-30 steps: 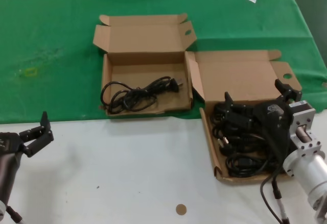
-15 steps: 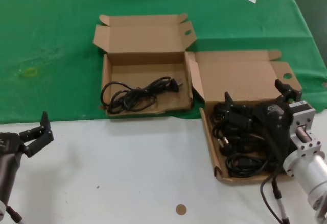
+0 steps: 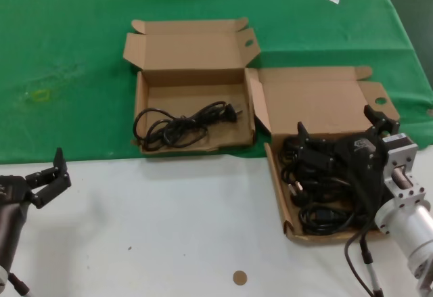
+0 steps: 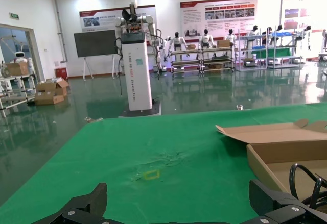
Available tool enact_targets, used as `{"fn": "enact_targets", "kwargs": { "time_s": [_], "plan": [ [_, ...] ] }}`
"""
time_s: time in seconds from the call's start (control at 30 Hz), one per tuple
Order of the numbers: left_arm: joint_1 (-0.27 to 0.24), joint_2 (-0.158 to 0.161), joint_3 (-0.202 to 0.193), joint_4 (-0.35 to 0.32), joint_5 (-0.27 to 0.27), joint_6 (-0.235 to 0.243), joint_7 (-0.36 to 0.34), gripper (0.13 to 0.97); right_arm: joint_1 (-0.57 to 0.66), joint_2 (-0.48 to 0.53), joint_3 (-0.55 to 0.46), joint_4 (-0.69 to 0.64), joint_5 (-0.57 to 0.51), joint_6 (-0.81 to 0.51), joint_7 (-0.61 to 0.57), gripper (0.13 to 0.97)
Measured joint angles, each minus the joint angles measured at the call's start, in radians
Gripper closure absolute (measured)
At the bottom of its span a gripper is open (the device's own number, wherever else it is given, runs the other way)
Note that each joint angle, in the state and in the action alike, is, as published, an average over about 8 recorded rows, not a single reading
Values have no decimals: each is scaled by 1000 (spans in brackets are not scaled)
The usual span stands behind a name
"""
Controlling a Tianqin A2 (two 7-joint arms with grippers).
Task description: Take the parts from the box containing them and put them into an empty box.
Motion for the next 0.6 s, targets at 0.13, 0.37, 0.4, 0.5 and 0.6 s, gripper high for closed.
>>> {"fn": "enact_targets", "kwargs": {
  "time_s": [0.13, 0.37, 0.4, 0.5, 0.6],
  "plan": [
    [0, 0, 0, 0, 0, 0, 0, 132, 0, 0, 0, 0, 0, 0, 0, 129],
    [0, 0, 0, 0, 0, 0, 0, 132, 0, 0, 0, 0, 0, 0, 0, 129],
    [0, 0, 0, 0, 0, 0, 0, 132, 0, 0, 0, 0, 0, 0, 0, 129],
    [0, 0, 0, 0, 0, 0, 0, 132, 0, 0, 0, 0, 0, 0, 0, 129],
    [0, 0, 0, 0, 0, 0, 0, 132, 0, 0, 0, 0, 0, 0, 0, 129]
  ]
}}
